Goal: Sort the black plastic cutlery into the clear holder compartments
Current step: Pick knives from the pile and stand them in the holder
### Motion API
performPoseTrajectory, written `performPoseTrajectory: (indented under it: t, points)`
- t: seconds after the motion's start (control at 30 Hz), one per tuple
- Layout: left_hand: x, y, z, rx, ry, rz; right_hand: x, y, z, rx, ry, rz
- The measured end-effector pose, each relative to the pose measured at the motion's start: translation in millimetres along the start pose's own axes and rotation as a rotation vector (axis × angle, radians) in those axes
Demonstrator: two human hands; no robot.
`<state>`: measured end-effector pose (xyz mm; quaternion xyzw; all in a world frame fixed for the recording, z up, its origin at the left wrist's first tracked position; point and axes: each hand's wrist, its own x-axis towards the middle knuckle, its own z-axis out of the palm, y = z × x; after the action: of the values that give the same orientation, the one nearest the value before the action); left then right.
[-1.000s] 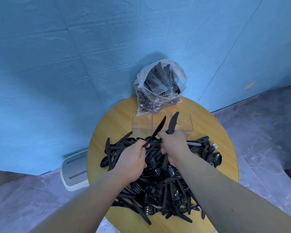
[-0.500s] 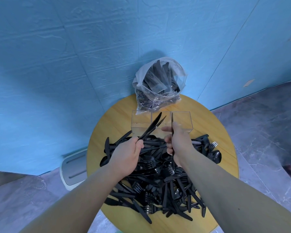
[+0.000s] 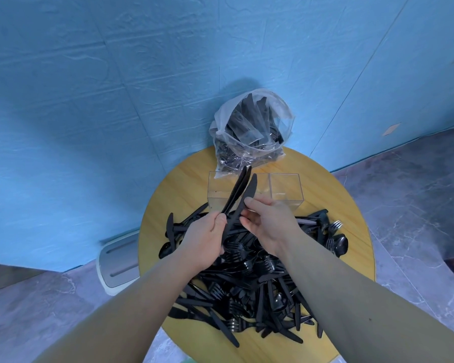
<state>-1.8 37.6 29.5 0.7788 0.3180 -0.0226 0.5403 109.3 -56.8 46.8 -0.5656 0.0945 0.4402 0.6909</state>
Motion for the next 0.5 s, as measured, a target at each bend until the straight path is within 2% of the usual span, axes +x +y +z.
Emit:
performPoseTrajectory:
  t: [0.13,0.23,0.4,0.5]
  points:
    - [1,-3,0,-0.104,-0.003,-0.022,0,2,0,-0.013,0.014,-0.06]
    - [1,-3,-4,-0.08,-0.022,-0.023,0,2,0,-0.06,0.034,-0.129]
    - [1,-3,-10,0.244,-0.056,0.103,-5,-4,5,-0.225,0.051,-0.282]
    - [2,-1,-14,0.328,-0.071,0.146,-7,-7,7,-0.362,0.048,-0.369]
